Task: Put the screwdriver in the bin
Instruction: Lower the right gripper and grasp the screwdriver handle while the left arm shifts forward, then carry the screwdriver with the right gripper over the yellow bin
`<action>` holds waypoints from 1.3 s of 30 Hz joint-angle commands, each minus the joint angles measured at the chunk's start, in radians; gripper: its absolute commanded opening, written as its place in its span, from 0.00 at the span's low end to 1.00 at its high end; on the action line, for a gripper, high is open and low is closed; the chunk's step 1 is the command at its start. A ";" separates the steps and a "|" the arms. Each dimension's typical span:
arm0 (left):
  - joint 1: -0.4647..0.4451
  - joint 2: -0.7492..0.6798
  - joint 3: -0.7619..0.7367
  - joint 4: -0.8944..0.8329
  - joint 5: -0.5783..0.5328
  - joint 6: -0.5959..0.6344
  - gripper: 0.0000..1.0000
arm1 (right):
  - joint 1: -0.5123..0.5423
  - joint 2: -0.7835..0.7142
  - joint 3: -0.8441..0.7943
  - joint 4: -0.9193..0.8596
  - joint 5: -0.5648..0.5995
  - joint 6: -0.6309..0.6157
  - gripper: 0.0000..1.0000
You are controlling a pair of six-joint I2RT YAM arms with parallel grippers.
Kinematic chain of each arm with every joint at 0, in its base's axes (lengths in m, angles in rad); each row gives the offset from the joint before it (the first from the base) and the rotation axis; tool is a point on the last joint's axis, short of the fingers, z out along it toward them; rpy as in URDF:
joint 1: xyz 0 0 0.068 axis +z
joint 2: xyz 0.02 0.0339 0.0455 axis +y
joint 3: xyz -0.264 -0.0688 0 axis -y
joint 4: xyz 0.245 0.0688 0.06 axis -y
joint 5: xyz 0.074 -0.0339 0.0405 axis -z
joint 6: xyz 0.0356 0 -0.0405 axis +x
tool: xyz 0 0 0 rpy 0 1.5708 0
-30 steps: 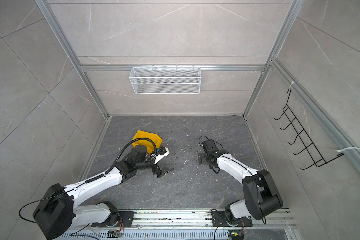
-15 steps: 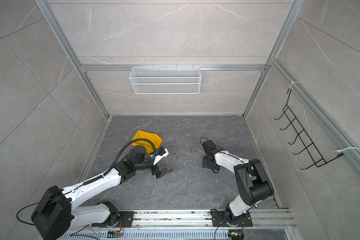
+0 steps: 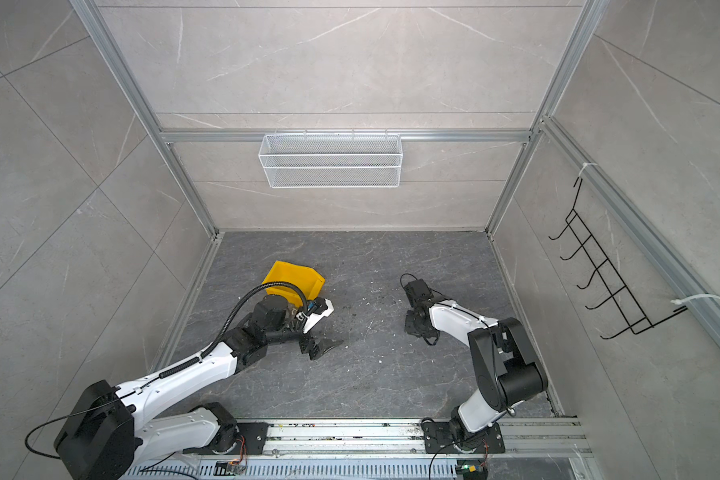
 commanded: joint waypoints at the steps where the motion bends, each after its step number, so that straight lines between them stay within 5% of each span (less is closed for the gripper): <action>1: -0.003 -0.036 -0.005 -0.009 -0.017 -0.005 1.00 | 0.022 -0.042 0.012 -0.022 0.008 -0.033 0.00; 8: 0.006 -0.095 -0.016 -0.052 -0.088 0.028 1.00 | 0.088 -0.074 0.083 -0.024 0.004 -0.049 0.00; 17: 0.125 -0.189 -0.042 -0.115 -0.044 -0.023 1.00 | 0.207 -0.014 0.237 0.071 -0.046 -0.164 0.00; 39: 0.392 -0.585 -0.133 -0.438 -0.068 -0.096 1.00 | 0.431 0.494 0.847 0.194 -0.318 -0.633 0.00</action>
